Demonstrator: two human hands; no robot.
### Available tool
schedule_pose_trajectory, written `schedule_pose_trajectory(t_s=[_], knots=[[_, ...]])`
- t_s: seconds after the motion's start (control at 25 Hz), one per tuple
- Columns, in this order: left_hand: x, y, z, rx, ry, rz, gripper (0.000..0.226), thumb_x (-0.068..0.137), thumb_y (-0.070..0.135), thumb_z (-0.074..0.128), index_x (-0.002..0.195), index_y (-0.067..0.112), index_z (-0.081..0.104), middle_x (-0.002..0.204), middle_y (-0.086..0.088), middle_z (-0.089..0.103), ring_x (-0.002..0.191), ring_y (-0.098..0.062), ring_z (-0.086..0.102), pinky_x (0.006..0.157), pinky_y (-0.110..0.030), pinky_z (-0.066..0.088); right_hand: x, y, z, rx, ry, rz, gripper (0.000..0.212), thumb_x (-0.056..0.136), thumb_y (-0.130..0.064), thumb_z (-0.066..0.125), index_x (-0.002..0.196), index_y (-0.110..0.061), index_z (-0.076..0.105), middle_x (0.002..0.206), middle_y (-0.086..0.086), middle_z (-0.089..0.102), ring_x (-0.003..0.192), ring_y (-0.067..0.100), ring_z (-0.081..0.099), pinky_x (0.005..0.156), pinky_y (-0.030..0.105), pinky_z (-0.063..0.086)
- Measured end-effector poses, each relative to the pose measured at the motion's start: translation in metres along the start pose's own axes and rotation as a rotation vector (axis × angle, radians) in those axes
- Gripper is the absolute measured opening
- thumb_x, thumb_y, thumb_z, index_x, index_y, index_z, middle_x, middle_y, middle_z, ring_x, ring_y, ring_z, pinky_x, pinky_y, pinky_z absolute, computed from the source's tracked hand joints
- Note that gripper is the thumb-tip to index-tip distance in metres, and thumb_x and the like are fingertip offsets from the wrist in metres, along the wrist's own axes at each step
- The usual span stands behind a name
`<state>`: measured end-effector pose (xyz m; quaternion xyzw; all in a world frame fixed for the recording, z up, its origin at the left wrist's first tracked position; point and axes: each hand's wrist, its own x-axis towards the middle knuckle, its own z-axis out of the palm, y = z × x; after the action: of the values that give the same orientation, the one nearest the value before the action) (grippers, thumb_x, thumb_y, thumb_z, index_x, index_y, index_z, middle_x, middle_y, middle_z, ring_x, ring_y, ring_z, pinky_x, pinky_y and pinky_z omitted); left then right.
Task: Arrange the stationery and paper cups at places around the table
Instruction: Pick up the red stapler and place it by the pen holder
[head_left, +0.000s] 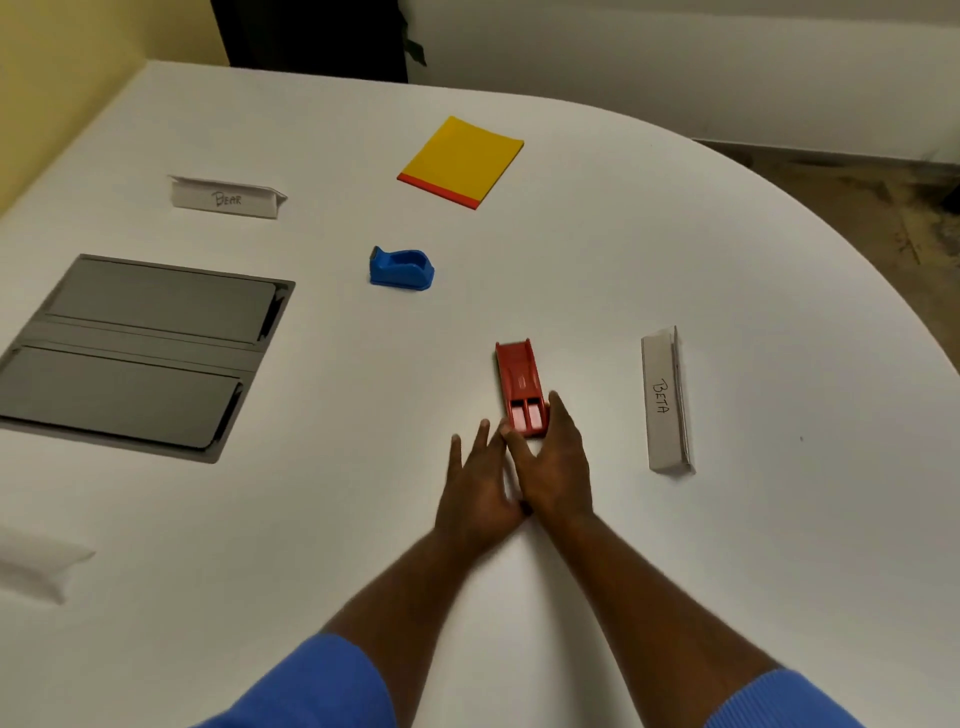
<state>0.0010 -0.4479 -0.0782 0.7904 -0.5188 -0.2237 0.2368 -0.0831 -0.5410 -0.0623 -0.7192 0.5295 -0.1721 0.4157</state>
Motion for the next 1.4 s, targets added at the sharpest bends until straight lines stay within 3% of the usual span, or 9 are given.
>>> schedule_pose_trajectory(t_s=[0.12, 0.28, 0.44, 0.6, 0.8, 0.92, 1.04, 1.2, 1.4], knots=[[-0.066, 0.0, 0.01, -0.003, -0.045, -0.01, 0.099, 0.085, 0.074, 0.052, 0.164, 0.024, 0.017, 0.166, 0.013, 0.023, 0.156, -0.003, -0.002, 0.124, -0.031, -0.018, -0.044, 0.008, -0.007, -0.127, -0.032, 0.034, 0.08, 0.088, -0.058, 0.066, 0.152, -0.021, 0.036, 0.134, 0.003, 0.057, 0.125, 0.022, 0.053, 0.105, 0.041, 0.046], [-0.131, 0.011, 0.006, -0.005, -0.142, -0.035, 0.1, 0.083, 0.075, 0.051, 0.164, 0.03, 0.012, 0.168, 0.014, 0.021, 0.154, 0.001, -0.006, 0.12, -0.026, -0.024, -0.09, 0.003, -0.017, -0.227, -0.15, 0.04, 0.049, 0.081, -0.052, 0.069, 0.119, -0.023, 0.061, 0.107, -0.001, 0.06, 0.1, 0.019, 0.061, 0.086, 0.038, 0.055], [-0.163, 0.017, -0.021, 0.008, -0.013, -0.028, 0.072, 0.091, 0.054, 0.061, 0.152, 0.019, 0.045, 0.151, 0.004, 0.054, 0.151, -0.015, 0.035, 0.126, -0.034, -0.007, -0.126, -0.009, -0.025, -0.219, -0.205, 0.034, 0.039, 0.074, -0.05, 0.067, 0.103, -0.024, 0.06, 0.096, -0.006, 0.053, 0.092, 0.017, 0.058, 0.076, 0.035, 0.054], [-0.185, 0.007, -0.068, 0.07, 0.206, -0.067, 0.071, 0.081, 0.031, 0.084, 0.14, 0.003, 0.056, 0.14, -0.013, 0.059, 0.136, -0.033, 0.053, 0.122, -0.05, 0.026, -0.164, -0.021, -0.029, -0.247, -0.313, -0.088, 0.041, 0.072, -0.047, 0.068, 0.107, -0.027, 0.06, 0.099, -0.007, 0.053, 0.091, 0.012, 0.056, 0.075, 0.029, 0.052], [-0.21, -0.01, -0.123, 0.07, 0.065, -0.036, 0.089, 0.089, 0.027, 0.077, 0.161, 0.017, 0.025, 0.168, -0.003, 0.025, 0.158, -0.023, 0.014, 0.128, -0.05, 0.012, -0.208, -0.04, -0.022, -0.245, -0.425, -0.24, 0.044, 0.071, -0.044, 0.073, 0.112, -0.031, 0.061, 0.101, -0.01, 0.056, 0.088, 0.005, 0.055, 0.071, 0.02, 0.048], [-0.223, -0.019, -0.144, 0.049, -0.003, -0.05, 0.078, 0.085, 0.022, 0.079, 0.153, 0.016, 0.043, 0.158, -0.005, 0.045, 0.152, -0.025, 0.03, 0.125, -0.043, 0.016, -0.223, -0.062, -0.015, -0.246, -0.443, -0.303, 0.046, 0.069, -0.042, 0.071, 0.112, -0.031, 0.062, 0.099, -0.012, 0.054, 0.089, 0.006, 0.054, 0.07, 0.019, 0.044], [-0.233, -0.029, -0.165, 0.053, 0.053, -0.079, 0.064, 0.074, 0.024, 0.087, 0.133, 0.015, 0.061, 0.131, -0.002, 0.065, 0.125, -0.025, 0.056, 0.116, -0.037, 0.027, -0.23, -0.08, -0.009, -0.283, -0.455, -0.379, 0.055, 0.071, -0.035, 0.067, 0.126, -0.025, 0.062, 0.107, -0.01, 0.056, 0.099, 0.012, 0.055, 0.078, 0.02, 0.042], [-0.249, -0.05, -0.188, 0.045, 0.101, -0.07, 0.061, 0.072, 0.03, 0.088, 0.125, 0.015, 0.063, 0.12, 0.001, 0.068, 0.113, -0.023, 0.06, 0.113, -0.034, 0.027, -0.239, -0.11, 0.011, -0.325, -0.427, -0.51, 0.065, 0.077, -0.033, 0.074, 0.139, -0.017, 0.058, 0.122, -0.002, 0.06, 0.113, 0.017, 0.053, 0.094, 0.026, 0.042], [-0.267, -0.087, -0.214, 0.047, 0.148, -0.051, 0.063, 0.075, 0.034, 0.087, 0.128, 0.011, 0.062, 0.122, -0.003, 0.067, 0.115, -0.024, 0.061, 0.12, -0.041, 0.027, -0.248, -0.149, 0.055, -0.353, -0.439, -0.595, 0.063, 0.079, -0.036, 0.077, 0.137, -0.019, 0.059, 0.121, -0.001, 0.061, 0.111, 0.021, 0.056, 0.094, 0.032, 0.042]])
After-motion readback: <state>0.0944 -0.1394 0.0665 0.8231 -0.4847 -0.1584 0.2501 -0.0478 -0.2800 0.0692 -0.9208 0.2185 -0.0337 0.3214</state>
